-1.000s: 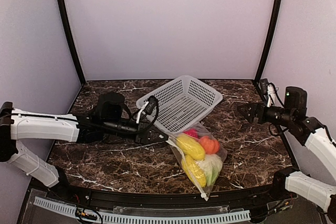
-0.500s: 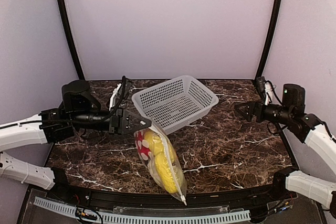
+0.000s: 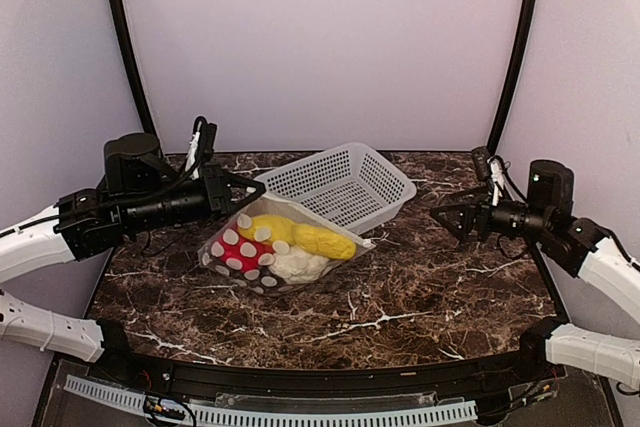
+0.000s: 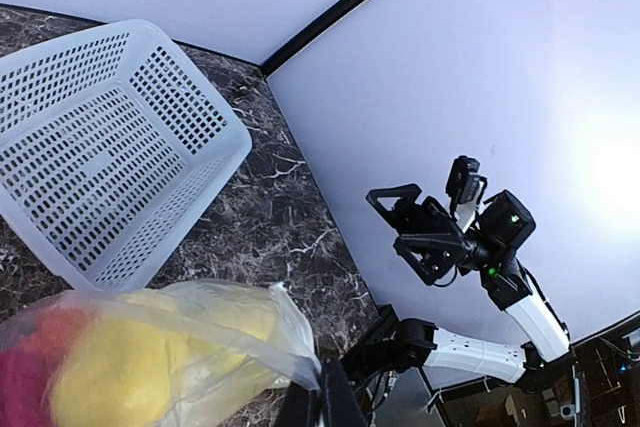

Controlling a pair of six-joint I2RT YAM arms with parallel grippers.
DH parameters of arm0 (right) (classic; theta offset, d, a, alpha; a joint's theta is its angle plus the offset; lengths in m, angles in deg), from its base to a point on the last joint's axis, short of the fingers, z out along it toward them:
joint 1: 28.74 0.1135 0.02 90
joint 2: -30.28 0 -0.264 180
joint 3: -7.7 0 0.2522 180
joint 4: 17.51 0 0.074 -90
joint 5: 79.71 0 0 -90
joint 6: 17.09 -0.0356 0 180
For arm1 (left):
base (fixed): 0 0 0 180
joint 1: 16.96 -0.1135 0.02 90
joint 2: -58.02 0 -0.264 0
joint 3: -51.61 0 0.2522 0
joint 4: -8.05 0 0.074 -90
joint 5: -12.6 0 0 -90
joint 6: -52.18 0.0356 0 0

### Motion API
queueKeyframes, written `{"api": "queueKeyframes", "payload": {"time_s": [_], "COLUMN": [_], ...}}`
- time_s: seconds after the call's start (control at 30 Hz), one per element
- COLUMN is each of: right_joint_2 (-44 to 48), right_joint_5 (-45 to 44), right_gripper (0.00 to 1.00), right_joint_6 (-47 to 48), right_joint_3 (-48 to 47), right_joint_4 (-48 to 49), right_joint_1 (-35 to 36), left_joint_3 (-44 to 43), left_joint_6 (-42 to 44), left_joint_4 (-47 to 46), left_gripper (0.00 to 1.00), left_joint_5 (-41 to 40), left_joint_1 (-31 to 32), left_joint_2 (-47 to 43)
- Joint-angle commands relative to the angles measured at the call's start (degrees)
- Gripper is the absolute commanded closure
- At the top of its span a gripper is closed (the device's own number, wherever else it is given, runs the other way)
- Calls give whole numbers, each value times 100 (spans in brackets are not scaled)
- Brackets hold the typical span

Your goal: Open the zip-top bag and remove the fake food

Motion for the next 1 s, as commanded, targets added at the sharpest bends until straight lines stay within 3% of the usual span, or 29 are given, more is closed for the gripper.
{"api": "queueKeyframes", "payload": {"time_s": [0.0, 0.17, 0.33, 0.5, 0.83, 0.97], "right_joint_2": [-23, -332, -781, -1336, -2404, -2820], "right_joint_5": [-6, -258, -535, -816, -853, -589], "right_gripper": [8, 12, 17, 24, 39, 52], "right_joint_6": [38, 201, 427, 633, 1121, 994], "right_joint_3": [399, 708, 883, 947, 769, 725], "right_joint_4": [798, 1542, 2168, 2721, 3494, 3854], "right_joint_1": [479, 1132, 1945, 2720, 2810, 2811], "left_joint_3": [-140, 139, 827, 1081, 1241, 1299], "left_joint_6": [72, 269, -648, -851, -473, -508], "left_joint_4": [-247, -613, -858, -1262, -1925, -1977], "left_gripper": [99, 99, 99, 99, 99, 99], "left_joint_5": [-596, 178, 440, 767, 1497, 1557], "left_joint_1": [6, -273, -950, -1198, -1276, -1296], "left_joint_2": [18, -112, -417, -456, -537, -563]}}
